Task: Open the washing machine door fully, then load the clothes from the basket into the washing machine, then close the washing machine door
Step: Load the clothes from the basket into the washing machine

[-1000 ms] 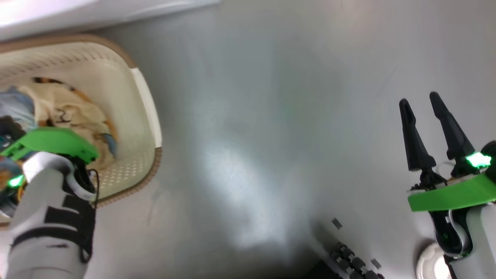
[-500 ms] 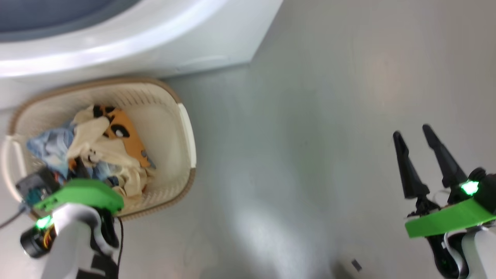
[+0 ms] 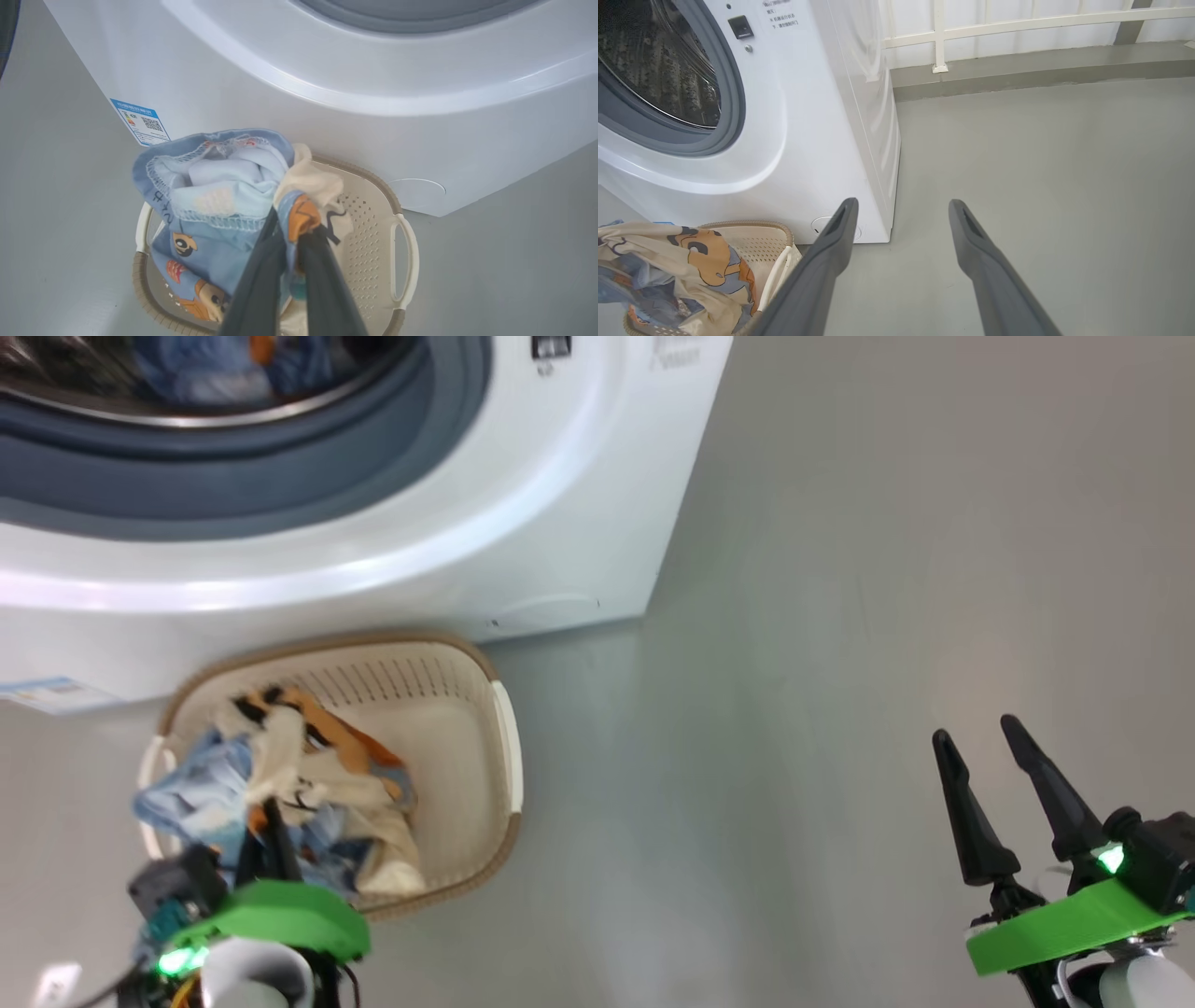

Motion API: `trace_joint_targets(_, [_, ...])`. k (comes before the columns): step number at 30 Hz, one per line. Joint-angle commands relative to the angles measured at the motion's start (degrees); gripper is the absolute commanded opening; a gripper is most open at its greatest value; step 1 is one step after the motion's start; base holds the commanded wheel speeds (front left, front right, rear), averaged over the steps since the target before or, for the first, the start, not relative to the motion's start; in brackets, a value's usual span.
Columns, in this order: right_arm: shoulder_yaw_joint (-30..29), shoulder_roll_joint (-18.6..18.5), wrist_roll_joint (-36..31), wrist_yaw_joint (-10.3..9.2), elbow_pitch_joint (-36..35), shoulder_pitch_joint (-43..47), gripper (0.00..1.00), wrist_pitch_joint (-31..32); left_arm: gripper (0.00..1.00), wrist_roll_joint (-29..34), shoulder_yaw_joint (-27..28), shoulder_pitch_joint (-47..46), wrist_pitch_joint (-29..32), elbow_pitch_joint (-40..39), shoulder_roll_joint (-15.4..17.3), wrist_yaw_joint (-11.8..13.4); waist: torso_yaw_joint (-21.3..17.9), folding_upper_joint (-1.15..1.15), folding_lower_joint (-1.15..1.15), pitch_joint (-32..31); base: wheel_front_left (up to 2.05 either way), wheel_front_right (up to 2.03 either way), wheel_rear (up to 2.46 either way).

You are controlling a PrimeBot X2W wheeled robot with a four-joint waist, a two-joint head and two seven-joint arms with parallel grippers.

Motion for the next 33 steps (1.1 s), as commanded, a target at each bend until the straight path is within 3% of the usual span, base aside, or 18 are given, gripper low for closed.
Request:
trace_joint_targets(1, [1.0,-0.7,-1.0,0.09,-1.1,1.2,1.00,-0.3,0.00,0.0,1.2,1.0,-0.4,-2.0,1.0,0.4,1.6,0.00,0.00,-3.4,0.00,0.00,0.00])
trace_joint_targets(12, [0.5,-0.1,-2.8,0.09,-0.6,3.9,1.00,-0.3,0.00,3.6,-1.5,8.4,-0.4,-12.7,1.0,2.0,3.9,0.00,0.00,-10.2,0.00,0.00,0.00])
trace_joint_targets(33, [1.5,1.5,-4.7,0.09,-0.2,5.8,1.00,-0.3,0.00,10.8,0.4,13.5,-0.4,-21.1,1.0,0.7,4.3,0.00,0.00,-16.6,0.00,0.00,0.00])
